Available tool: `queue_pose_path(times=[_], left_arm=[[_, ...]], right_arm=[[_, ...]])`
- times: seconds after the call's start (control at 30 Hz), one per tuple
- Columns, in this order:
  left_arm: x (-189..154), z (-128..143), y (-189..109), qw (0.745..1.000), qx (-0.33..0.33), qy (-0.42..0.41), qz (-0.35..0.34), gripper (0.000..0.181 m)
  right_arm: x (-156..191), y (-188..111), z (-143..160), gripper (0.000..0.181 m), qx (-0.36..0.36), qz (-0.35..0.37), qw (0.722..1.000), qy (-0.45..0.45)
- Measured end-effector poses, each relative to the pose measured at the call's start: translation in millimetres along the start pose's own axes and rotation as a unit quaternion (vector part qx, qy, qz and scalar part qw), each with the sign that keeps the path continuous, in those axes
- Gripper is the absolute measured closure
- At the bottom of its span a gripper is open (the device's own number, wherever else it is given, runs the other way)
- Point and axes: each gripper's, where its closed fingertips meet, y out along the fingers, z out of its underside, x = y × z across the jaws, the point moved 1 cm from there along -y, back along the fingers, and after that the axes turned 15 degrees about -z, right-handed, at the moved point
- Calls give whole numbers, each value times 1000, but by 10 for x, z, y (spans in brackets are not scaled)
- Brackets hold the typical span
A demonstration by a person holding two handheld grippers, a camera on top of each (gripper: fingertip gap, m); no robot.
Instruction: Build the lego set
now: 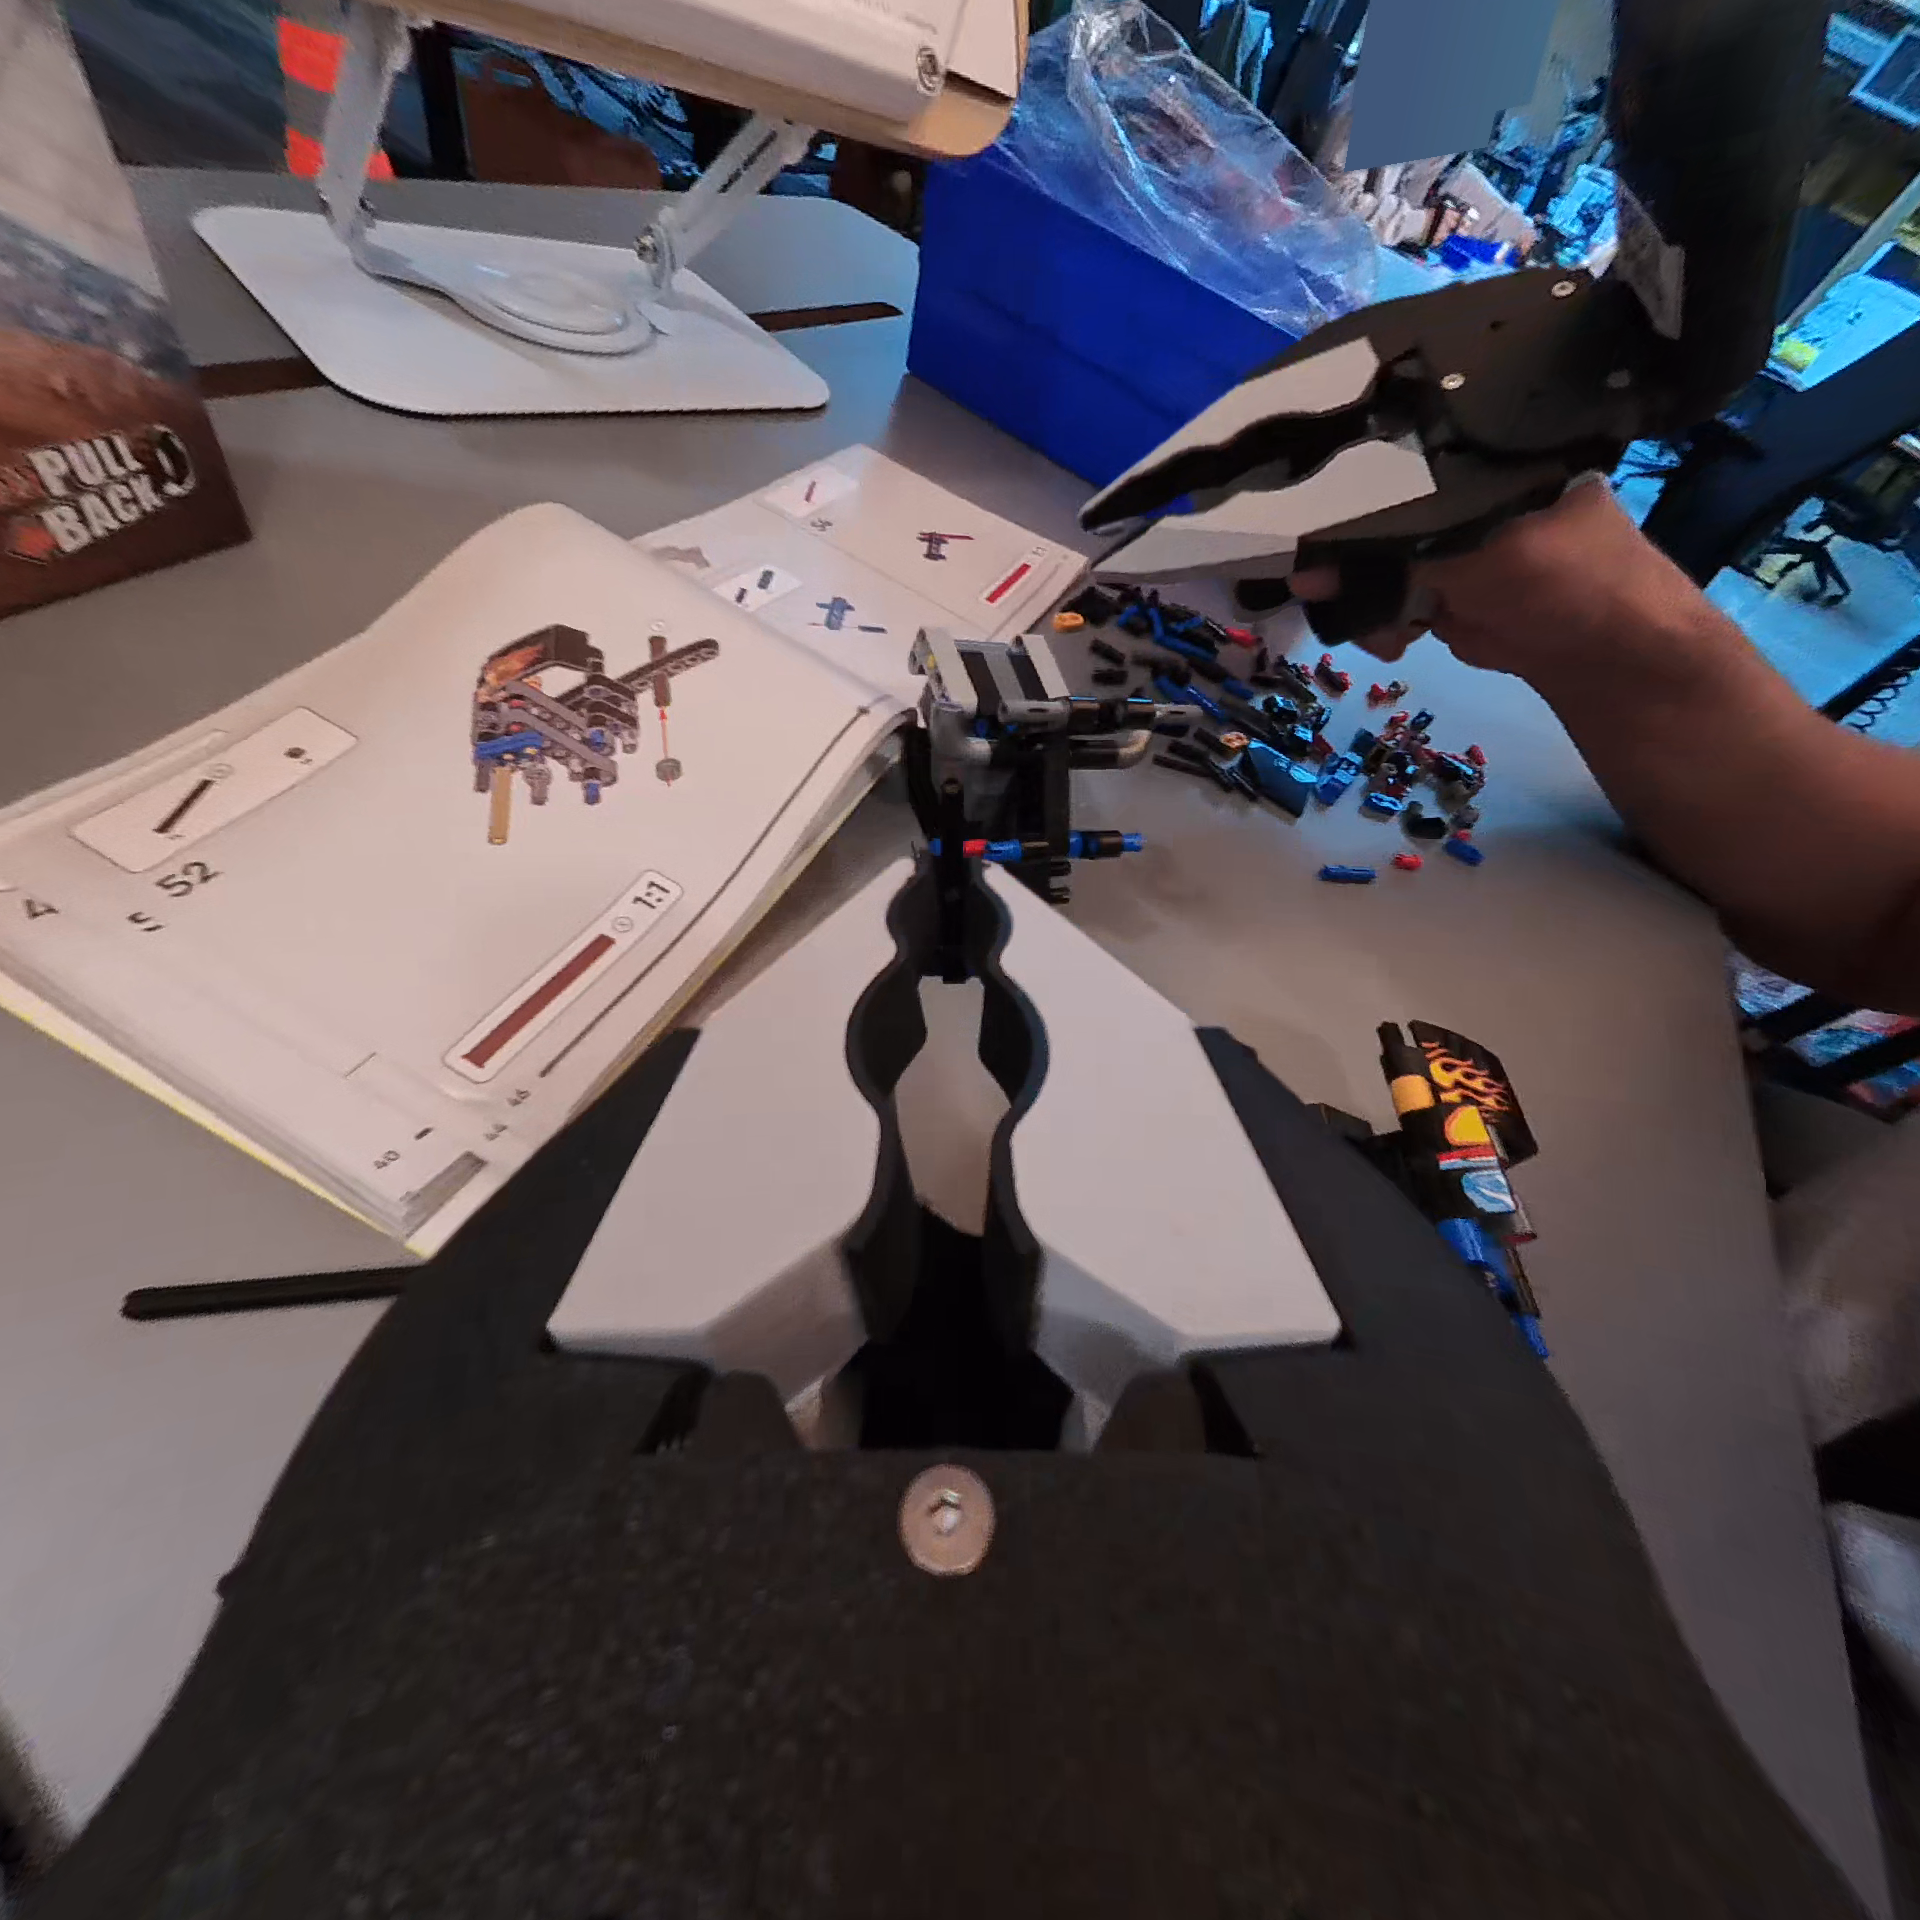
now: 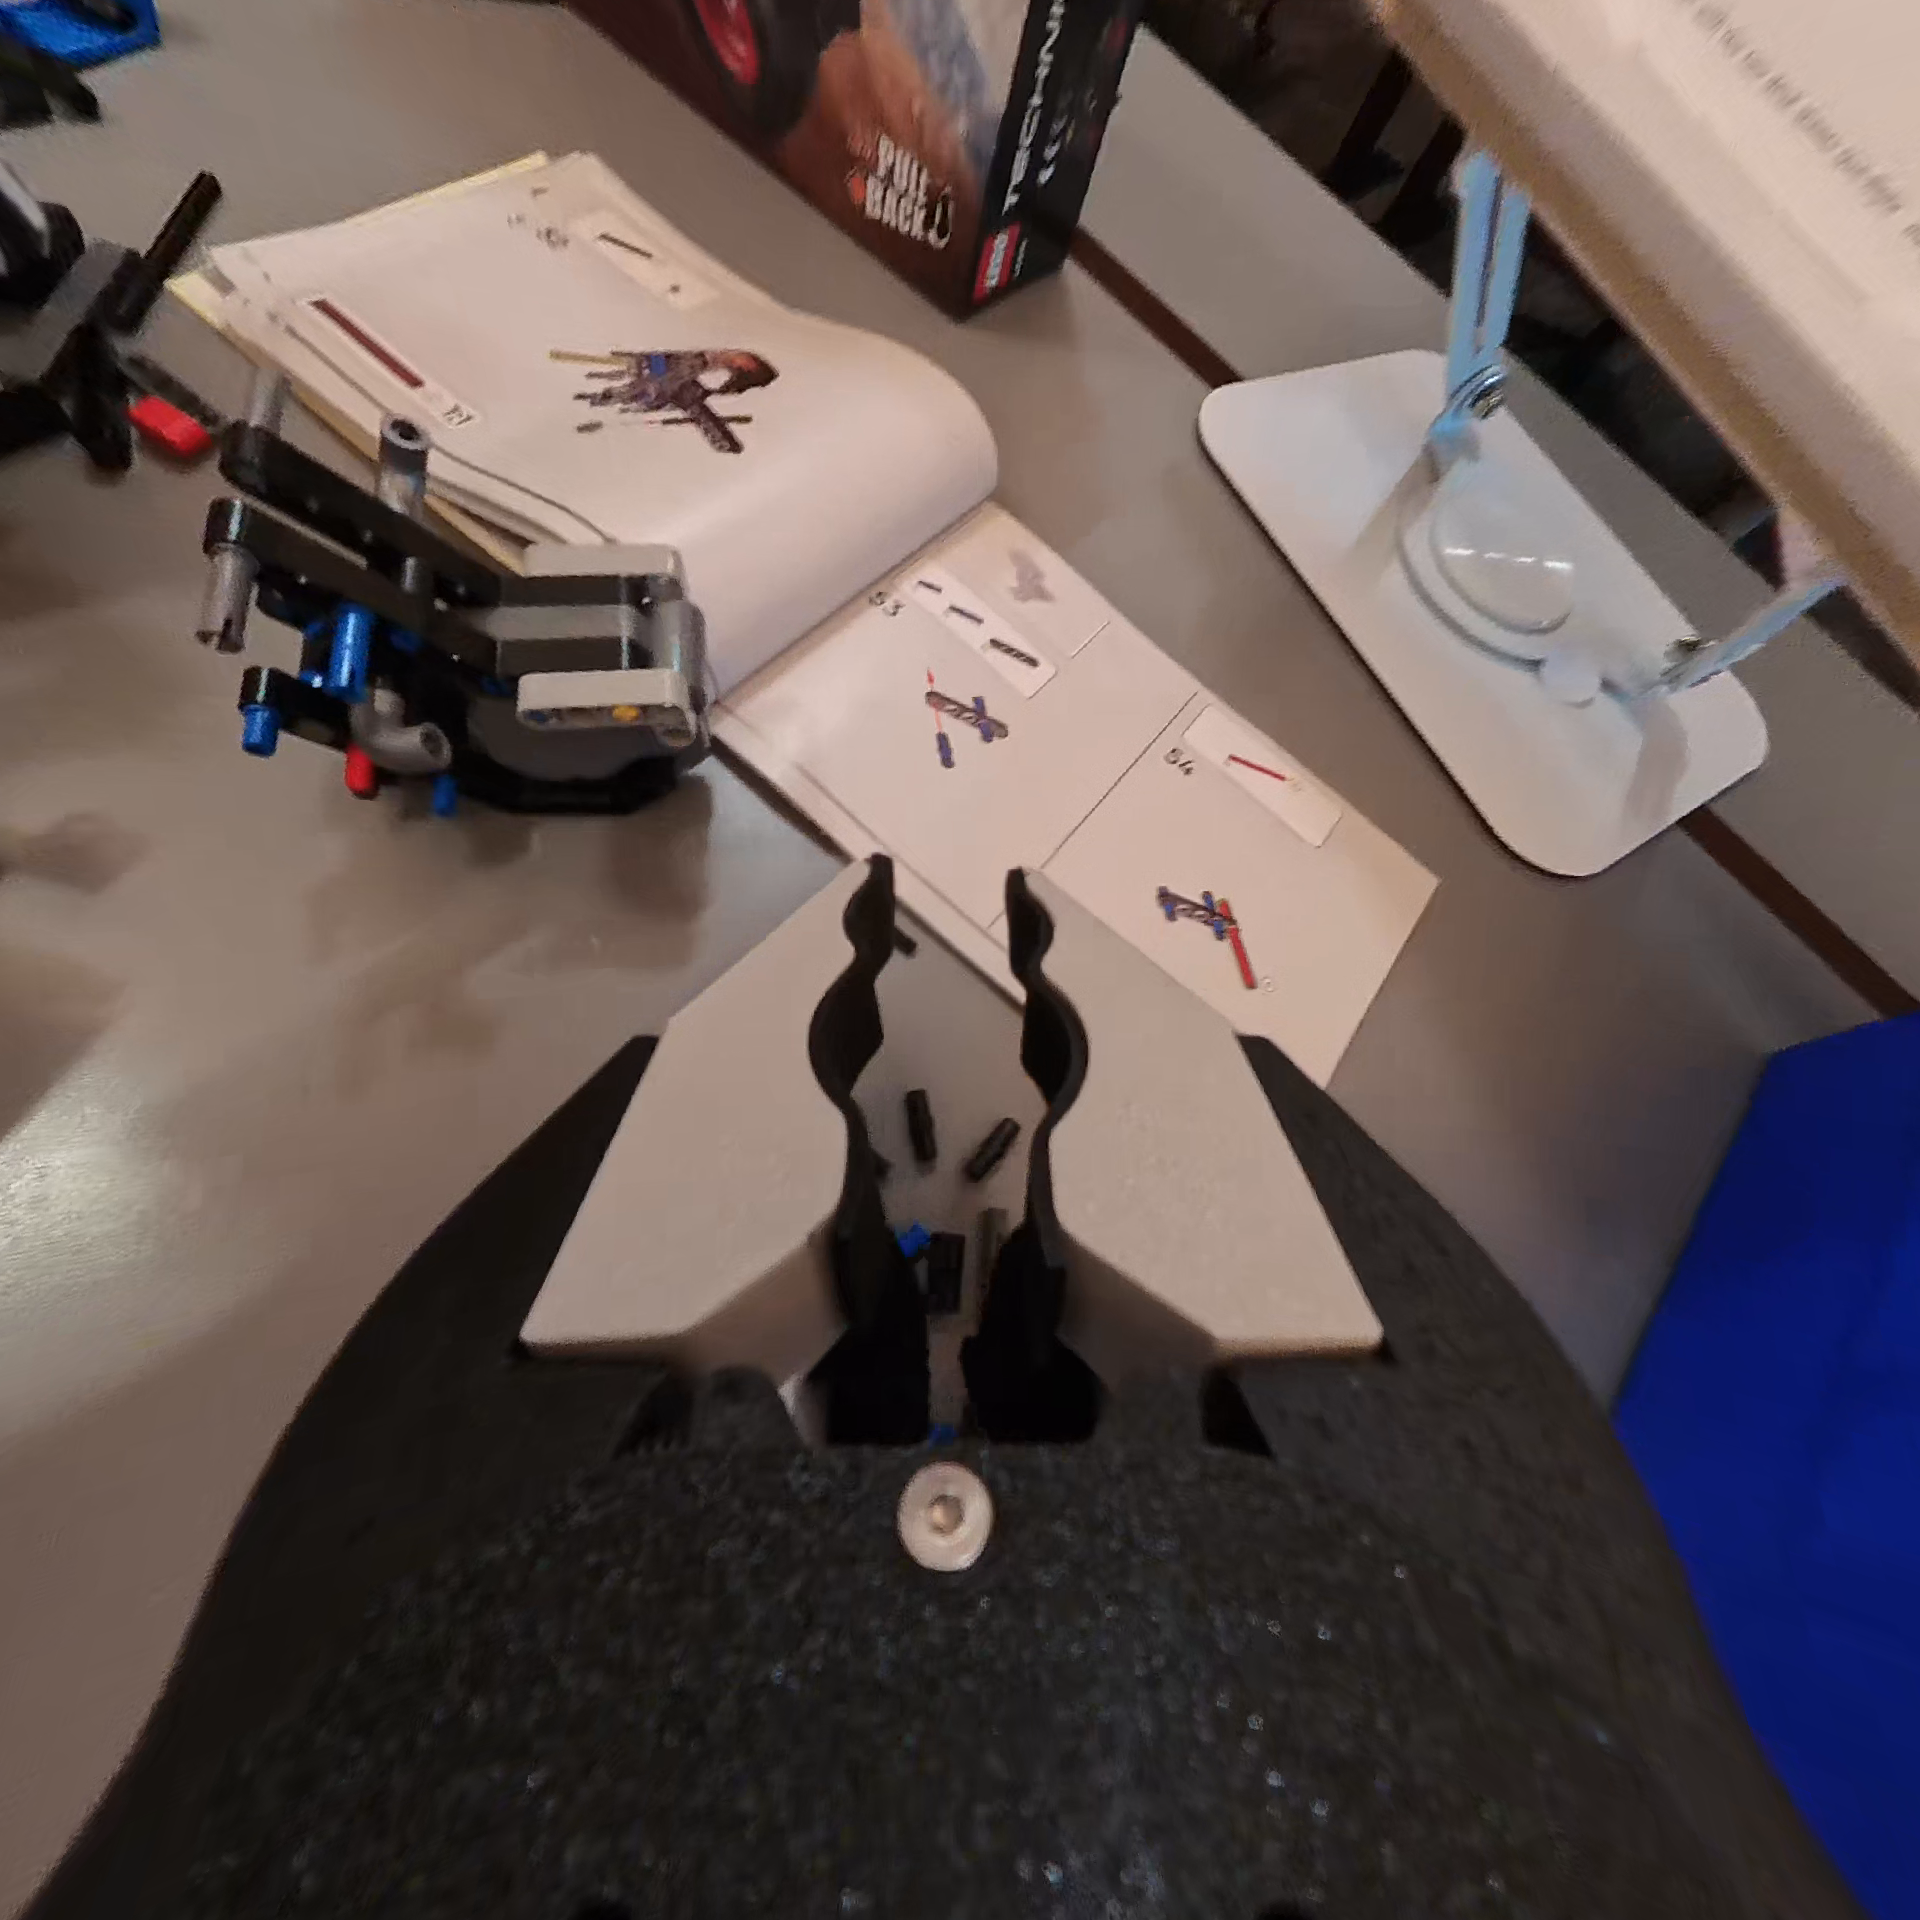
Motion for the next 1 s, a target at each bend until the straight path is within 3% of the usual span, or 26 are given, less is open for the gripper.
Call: queue_pose_path(times=[0.43, 0.63, 0.8, 0.9, 1.0], left_arm=[[-18, 42, 24, 998, 0, 54, -12, 180], [-43, 43, 17, 997, -7, 72, -21, 180], [-118, 35, -4, 996, -14, 85, -17, 180], [-138, 40, 1, 995, -15, 96, -21, 180], [-150, 20, -12, 994, -21, 102, -22, 180]], right_arm=[[18, 7, -36, 159, -21, -25, 999, 17], [265, -302, -151, 157, -33, -66, 997, 0], [989, -595, 406, 157, 20, -181, 982, 58], [1173, -714, 579, 164, 3, -148, 985, 83], [1252, -629, 741, 164, 46, -111, 989, 83]])
